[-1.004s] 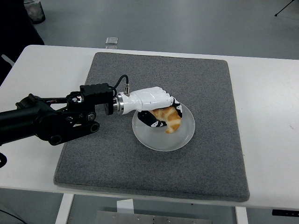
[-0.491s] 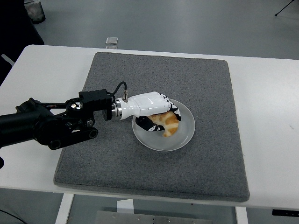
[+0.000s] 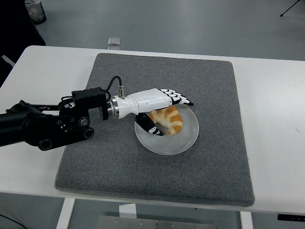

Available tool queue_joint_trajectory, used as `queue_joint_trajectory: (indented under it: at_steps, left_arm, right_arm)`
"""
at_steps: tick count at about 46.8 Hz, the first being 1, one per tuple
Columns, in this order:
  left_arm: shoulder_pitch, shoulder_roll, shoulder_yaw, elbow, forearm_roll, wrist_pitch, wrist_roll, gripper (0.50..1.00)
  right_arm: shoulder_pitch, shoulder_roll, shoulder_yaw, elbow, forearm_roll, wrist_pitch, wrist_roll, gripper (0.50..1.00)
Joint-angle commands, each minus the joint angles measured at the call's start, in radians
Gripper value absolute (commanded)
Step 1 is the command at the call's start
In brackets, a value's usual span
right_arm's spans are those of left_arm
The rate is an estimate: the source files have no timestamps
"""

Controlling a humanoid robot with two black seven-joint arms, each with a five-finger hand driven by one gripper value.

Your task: Place the bread on the plate

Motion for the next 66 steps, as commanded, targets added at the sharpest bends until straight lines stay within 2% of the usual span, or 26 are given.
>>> queue_joint_trajectory:
  at_steps: [1, 13, 44, 48, 54, 57, 66]
  left_arm:
    - [-0.002, 0.013, -0.029, -0.019, -0.088, -0.009, -0.001, 0.996]
    - [0.000, 0.033, -0.097, -0.025, -0.266, -0.009, -0.001, 0.996]
    - [-0.002, 0.180, -0.167, 0.001, -0.874, -0.024, 0.001, 0.996]
    - [-0.002, 0.203, -0.183, 0.033, -1.003, -0.087, 0.001, 0.996]
    - [-0.002, 0.240, -0.225, 0.108, -1.115, -0.262, 0.001, 0.996]
    - [0.007, 0.255, -0.253, 0.143, -1.145, -0.331, 0.005, 0.996]
    - [0.017, 0.259, -0.272, 0.252, -1.328, -0.443, 0.023, 0.996]
  right_arm:
    - [0.000, 0.000, 0.000, 0.000, 0.000, 0.001, 0.000, 0.952]
    - [0.000, 0.000, 0.000, 0.000, 0.000, 0.001, -0.001, 0.952]
    - [0.000, 0.000, 0.000, 0.000, 0.000, 0.001, 0.000, 0.952]
    - [0.000, 0.000, 0.000, 0.000, 0.000, 0.001, 0.000, 0.952]
    - [0.000, 0.000, 0.000, 0.000, 0.000, -0.001, 0.000, 0.952]
    - [0.000, 0.000, 0.000, 0.000, 0.000, -0.001, 0.000, 0.954]
    - [0.000, 0.000, 0.000, 0.000, 0.000, 0.001, 0.000, 0.952]
